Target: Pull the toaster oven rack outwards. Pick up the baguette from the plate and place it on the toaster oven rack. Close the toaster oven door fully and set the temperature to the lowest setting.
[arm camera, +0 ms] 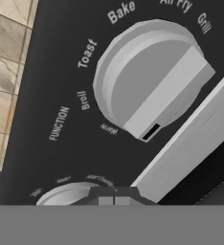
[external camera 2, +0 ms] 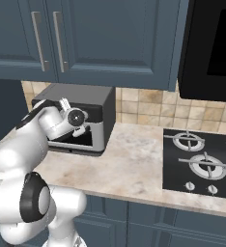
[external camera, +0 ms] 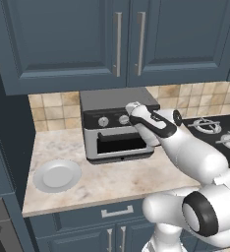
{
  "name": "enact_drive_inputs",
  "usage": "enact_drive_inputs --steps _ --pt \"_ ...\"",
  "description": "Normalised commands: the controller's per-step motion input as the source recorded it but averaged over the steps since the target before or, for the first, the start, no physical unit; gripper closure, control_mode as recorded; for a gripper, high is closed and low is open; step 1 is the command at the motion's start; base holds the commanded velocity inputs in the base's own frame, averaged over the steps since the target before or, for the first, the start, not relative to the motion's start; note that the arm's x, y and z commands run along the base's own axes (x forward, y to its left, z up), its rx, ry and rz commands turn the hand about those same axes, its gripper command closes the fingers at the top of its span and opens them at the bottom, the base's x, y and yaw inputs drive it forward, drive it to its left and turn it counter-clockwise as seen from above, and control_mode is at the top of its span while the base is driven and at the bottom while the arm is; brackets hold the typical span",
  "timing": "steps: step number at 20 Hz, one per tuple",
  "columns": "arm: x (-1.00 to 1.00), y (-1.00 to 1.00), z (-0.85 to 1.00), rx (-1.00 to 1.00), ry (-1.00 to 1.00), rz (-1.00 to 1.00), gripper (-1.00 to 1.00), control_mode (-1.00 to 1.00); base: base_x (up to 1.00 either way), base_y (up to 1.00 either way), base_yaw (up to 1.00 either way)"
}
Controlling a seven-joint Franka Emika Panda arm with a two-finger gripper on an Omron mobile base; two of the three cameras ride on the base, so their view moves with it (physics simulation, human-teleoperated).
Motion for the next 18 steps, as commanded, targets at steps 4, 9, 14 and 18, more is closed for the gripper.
enact_drive_inputs --steps 4,9,14,18 --pt "0.21 0.15 0.0 0.0 0.0 0.0 1.0 -1.0 0.0 0.0 0.0" --pt "0.22 0.29 0.0 0.0 0.0 0.0 1.0 -1.0 0.0 0.0 0.0" --pt "0.25 0.41 0.02 0.0 0.0 0.0 1.0 -1.0 0.0 0.0 0.0" --pt "0.3 0.47 0.11 -0.01 0.0 0.0 1.0 -1.0 0.0 0.0 0.0"
